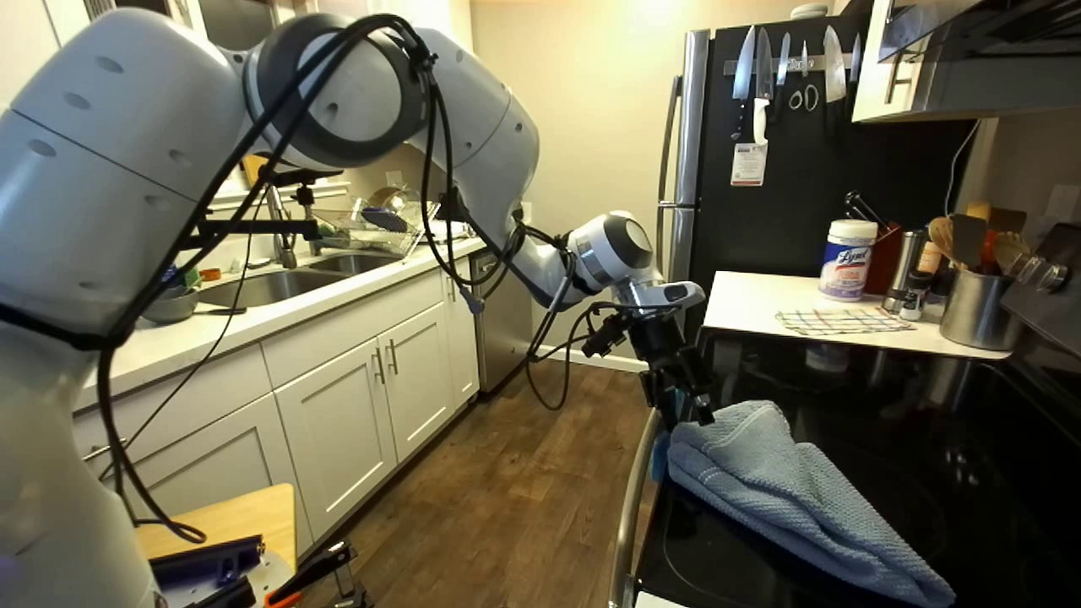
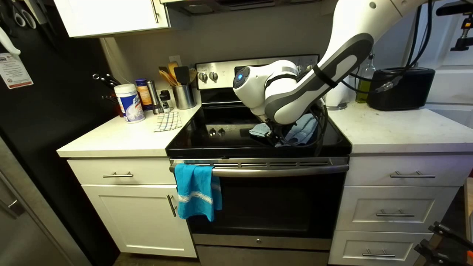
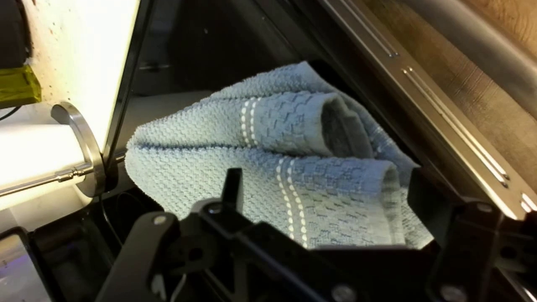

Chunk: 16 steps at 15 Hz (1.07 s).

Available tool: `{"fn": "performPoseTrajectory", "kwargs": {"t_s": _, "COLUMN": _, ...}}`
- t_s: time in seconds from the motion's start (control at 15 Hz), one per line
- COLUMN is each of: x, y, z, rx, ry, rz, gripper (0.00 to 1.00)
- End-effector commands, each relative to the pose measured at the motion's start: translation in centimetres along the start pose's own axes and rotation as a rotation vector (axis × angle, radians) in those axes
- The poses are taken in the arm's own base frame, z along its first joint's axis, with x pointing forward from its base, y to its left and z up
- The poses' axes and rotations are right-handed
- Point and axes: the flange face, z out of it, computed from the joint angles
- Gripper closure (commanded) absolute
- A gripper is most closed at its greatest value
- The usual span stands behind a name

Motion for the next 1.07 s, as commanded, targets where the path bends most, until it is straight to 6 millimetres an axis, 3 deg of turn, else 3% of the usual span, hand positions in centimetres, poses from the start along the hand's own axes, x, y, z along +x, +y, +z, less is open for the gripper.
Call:
{"fn": "performPoseTrajectory", "kwargs": {"t_s": 0.0, "x": 0.7, "y": 1.2, "z": 0.3, "rx": 0.032, "ry": -0.025, "rz": -0.014, "gripper": 0.00}}
{"fn": "performPoseTrajectory", "kwargs": {"t_s": 0.27, "x": 1.1, "y": 1.5, "z": 0.8, "rx": 0.035, "ry": -0.041, "rz": -0.010, "gripper": 0.00}}
{"fn": "performPoseTrajectory", "kwargs": {"t_s": 0.53, "x": 1.1, "y": 0.4, "z": 1.2, "rx": 0.029, "ry": -0.044, "rz": -0.043, "gripper": 0.00}}
{"fn": "performPoseTrajectory", "kwargs": {"t_s": 1.0, "x": 1.7, "y": 0.1, "z": 0.4, "rx": 0.041, "ry": -0.019, "rz": -0.052, "gripper": 0.00}}
